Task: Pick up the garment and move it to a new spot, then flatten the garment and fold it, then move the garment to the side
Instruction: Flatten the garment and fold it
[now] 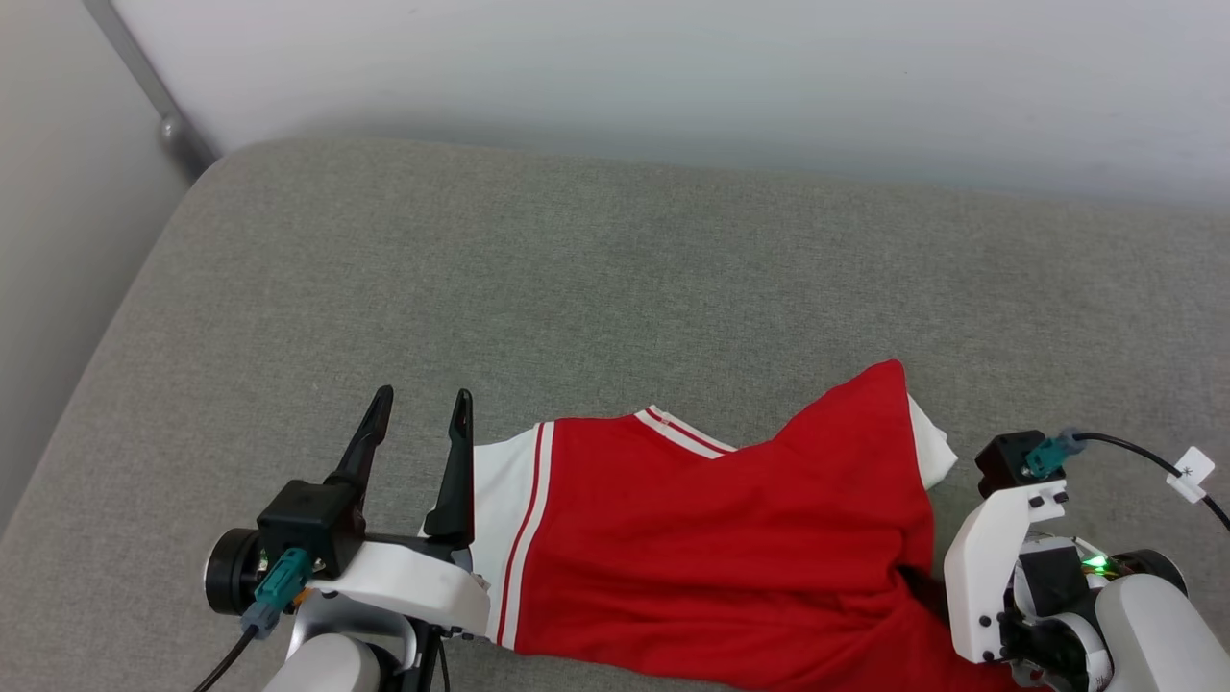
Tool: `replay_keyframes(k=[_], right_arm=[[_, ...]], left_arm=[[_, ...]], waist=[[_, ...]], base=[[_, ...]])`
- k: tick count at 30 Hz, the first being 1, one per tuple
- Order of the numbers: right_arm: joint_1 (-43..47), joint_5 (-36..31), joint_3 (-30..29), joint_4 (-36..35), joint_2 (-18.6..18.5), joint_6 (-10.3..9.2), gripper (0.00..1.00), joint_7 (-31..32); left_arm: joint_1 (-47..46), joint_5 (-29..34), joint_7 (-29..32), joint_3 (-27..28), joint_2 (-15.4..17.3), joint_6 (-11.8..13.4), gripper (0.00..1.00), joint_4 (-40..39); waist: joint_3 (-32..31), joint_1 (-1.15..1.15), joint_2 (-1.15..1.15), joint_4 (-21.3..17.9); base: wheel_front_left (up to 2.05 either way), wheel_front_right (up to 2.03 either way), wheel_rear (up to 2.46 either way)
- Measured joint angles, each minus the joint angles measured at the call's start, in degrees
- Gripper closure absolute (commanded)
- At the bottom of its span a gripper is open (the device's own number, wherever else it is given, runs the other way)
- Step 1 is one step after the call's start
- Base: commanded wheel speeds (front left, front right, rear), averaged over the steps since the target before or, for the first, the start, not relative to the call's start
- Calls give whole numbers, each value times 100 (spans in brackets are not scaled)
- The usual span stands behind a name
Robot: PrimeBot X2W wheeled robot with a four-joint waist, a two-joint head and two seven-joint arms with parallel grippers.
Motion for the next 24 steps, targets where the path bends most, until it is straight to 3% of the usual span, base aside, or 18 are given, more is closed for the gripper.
replay_keyframes(k=[3,4,5,10,14,20,24], right_arm=[[-114,133,79,218,-34,0,0,86],[-125,174,93,255,-41,-1,64,77],[-136,219,109,286,-46,-1,100,33],[-124,196,158,170,-66,4,100,-439],[-103,14,-189,-357,-242,1,100,-756],[445,-454,-1017,-1423,-348,1,100,-695],[1004,-647,-1571,-1729,-134,1,100,-438]], left_arm=[[-17,-1,-3,11,-34,-37,0,101],[-17,-1,-5,16,-47,-53,0,135],[-17,-1,-7,29,-57,-54,0,158],[-4,2,-8,69,-64,-57,0,224],[75,32,-8,87,-40,-57,0,235],[216,12,-7,87,8,-51,0,223],[243,-10,7,66,11,-31,0,178]], waist=[[63,0,0,83],[63,0,0,92],[56,0,0,87],[-34,0,0,-20],[-163,0,0,-170],[-363,0,0,-445],[-425,0,0,-611]], base=[[0,0,0],[0,0,0],[0,0,0],[0,0,0],[0,0,0],[0,0,0],[0,0,0]])
